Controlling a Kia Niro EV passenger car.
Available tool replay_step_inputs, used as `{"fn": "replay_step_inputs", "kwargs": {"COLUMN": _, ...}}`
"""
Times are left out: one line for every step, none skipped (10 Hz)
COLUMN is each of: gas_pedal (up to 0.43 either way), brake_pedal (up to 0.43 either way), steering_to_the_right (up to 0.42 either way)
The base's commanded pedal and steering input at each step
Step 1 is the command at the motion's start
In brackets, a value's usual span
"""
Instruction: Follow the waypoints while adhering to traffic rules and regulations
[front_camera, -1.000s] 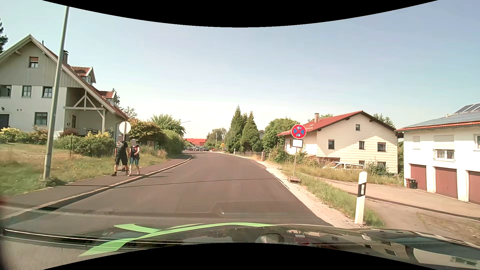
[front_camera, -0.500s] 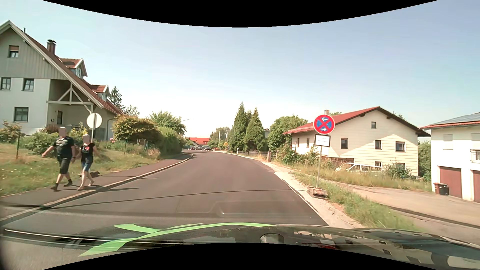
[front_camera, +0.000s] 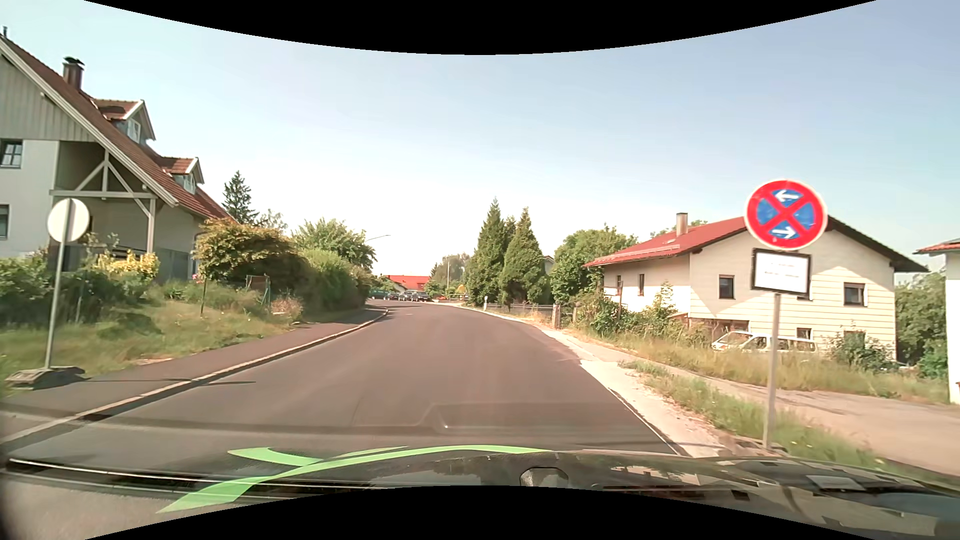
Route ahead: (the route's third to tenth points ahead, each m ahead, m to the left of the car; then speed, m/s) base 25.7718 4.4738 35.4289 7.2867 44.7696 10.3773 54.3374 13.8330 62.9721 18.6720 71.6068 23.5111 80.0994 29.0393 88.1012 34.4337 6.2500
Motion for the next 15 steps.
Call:
{"fn": "replay_step_inputs", "kwargs": {"gas_pedal": 0.177, "brake_pedal": 0.0, "steering_to_the_right": -0.041}}
{"fn": "replay_step_inputs", "kwargs": {"gas_pedal": 0.177, "brake_pedal": 0.0, "steering_to_the_right": -0.041}}
{"fn": "replay_step_inputs", "kwargs": {"gas_pedal": 0.177, "brake_pedal": 0.0, "steering_to_the_right": -0.041}}
{"fn": "replay_step_inputs", "kwargs": {"gas_pedal": 0.177, "brake_pedal": 0.0, "steering_to_the_right": -0.04}}
{"fn": "replay_step_inputs", "kwargs": {"gas_pedal": 0.177, "brake_pedal": 0.0, "steering_to_the_right": -0.036}}
{"fn": "replay_step_inputs", "kwargs": {"gas_pedal": 0.177, "brake_pedal": 0.0, "steering_to_the_right": -0.027}}
{"fn": "replay_step_inputs", "kwargs": {"gas_pedal": 0.15, "brake_pedal": 0.0, "steering_to_the_right": -0.021}}
{"fn": "replay_step_inputs", "kwargs": {"gas_pedal": 0.13, "brake_pedal": 0.0, "steering_to_the_right": -0.02}}
{"fn": "replay_step_inputs", "kwargs": {"gas_pedal": 0.13, "brake_pedal": 0.0, "steering_to_the_right": -0.019}}
{"fn": "replay_step_inputs", "kwargs": {"gas_pedal": 0.13, "brake_pedal": 0.0, "steering_to_the_right": -0.02}}
{"fn": "replay_step_inputs", "kwargs": {"gas_pedal": 0.13, "brake_pedal": 0.0, "steering_to_the_right": -0.02}}
{"fn": "replay_step_inputs", "kwargs": {"gas_pedal": 0.118, "brake_pedal": 0.0, "steering_to_the_right": -0.021}}
{"fn": "replay_step_inputs", "kwargs": {"gas_pedal": 0.118, "brake_pedal": 0.0, "steering_to_the_right": -0.021}}
{"fn": "replay_step_inputs", "kwargs": {"gas_pedal": 0.118, "brake_pedal": 0.0, "steering_to_the_right": -0.021}}
{"fn": "replay_step_inputs", "kwargs": {"gas_pedal": 0.118, "brake_pedal": 0.0, "steering_to_the_right": -0.022}}
